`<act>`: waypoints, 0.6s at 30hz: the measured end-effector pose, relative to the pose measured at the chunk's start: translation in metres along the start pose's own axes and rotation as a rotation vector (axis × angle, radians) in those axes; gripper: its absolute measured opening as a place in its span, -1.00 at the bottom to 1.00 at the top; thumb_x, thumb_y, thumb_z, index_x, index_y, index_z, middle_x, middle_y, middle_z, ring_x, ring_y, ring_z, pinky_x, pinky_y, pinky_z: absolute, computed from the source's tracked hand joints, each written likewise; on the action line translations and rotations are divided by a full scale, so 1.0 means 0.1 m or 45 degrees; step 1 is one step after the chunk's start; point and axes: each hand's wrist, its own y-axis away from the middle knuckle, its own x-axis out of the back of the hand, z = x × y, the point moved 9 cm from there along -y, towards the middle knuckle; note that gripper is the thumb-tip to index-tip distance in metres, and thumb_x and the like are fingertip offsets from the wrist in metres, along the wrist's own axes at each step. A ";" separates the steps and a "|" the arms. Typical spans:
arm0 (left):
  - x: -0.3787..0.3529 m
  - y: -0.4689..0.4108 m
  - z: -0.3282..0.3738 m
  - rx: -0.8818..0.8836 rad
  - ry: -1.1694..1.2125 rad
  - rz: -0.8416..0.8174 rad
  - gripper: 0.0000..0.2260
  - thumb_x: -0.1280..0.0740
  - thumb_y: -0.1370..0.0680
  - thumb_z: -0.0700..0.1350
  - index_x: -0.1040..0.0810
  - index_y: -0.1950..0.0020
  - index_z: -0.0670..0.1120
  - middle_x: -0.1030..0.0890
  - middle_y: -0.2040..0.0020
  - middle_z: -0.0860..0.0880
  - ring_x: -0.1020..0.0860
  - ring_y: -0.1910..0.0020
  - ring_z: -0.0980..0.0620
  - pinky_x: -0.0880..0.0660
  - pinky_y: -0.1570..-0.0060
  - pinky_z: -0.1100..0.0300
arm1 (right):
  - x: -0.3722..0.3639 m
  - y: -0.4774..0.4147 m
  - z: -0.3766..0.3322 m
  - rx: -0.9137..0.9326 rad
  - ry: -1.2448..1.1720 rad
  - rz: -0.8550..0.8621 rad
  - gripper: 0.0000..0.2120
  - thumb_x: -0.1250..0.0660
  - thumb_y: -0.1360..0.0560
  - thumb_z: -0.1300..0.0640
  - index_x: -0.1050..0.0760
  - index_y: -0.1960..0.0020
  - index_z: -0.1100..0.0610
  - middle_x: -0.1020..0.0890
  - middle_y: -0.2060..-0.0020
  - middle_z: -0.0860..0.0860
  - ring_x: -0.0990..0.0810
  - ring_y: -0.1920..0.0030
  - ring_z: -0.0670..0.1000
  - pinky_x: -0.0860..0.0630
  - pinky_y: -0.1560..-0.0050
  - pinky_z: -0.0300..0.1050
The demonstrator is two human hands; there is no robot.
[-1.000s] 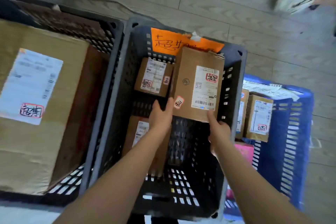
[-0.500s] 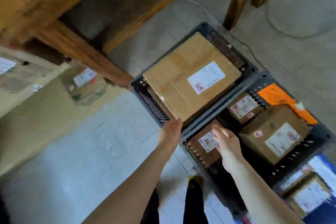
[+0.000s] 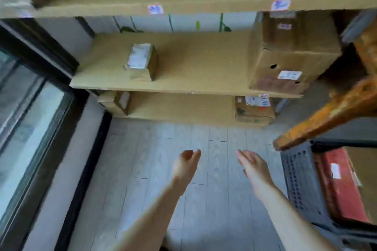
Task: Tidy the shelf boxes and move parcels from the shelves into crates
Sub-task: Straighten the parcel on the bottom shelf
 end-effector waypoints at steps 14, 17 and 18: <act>3.40 -1.58 -1.06 0.199 0.029 0.325 -0.91 -0.28 -0.54 -0.06 -0.50 0.15 -0.02 -0.50 0.13 -0.08 -0.46 0.12 -0.03 -0.31 0.13 0.20 | -3.49 -0.33 -0.66 -0.044 0.190 -0.230 -0.58 -0.29 -0.52 0.10 -0.39 -0.32 0.25 -0.50 -0.24 0.13 -0.47 -0.18 0.04 -0.35 -0.17 -0.11; 3.69 -2.20 -1.21 0.204 -0.030 0.392 -0.67 -0.28 -0.54 -0.03 -0.51 -0.22 -0.18 -0.57 -0.15 -0.14 -0.52 -0.10 -0.09 -0.36 0.02 0.23 | -4.12 -0.85 -0.62 -0.069 0.171 -0.266 -0.60 -0.28 -0.52 0.11 -0.39 -0.30 0.24 -0.50 -0.24 0.14 -0.48 -0.23 0.08 -0.37 -0.19 -0.08; 3.78 -2.43 -1.26 0.190 -0.048 0.409 -0.64 -0.28 -0.54 -0.02 -0.48 -0.25 -0.19 -0.57 -0.18 -0.14 -0.52 -0.10 -0.07 -0.35 0.04 0.24 | -4.34 -1.04 -0.58 -0.088 0.157 -0.270 -0.62 -0.28 -0.52 0.11 -0.41 -0.29 0.25 -0.52 -0.20 0.14 -0.49 -0.22 0.09 -0.39 -0.14 -0.09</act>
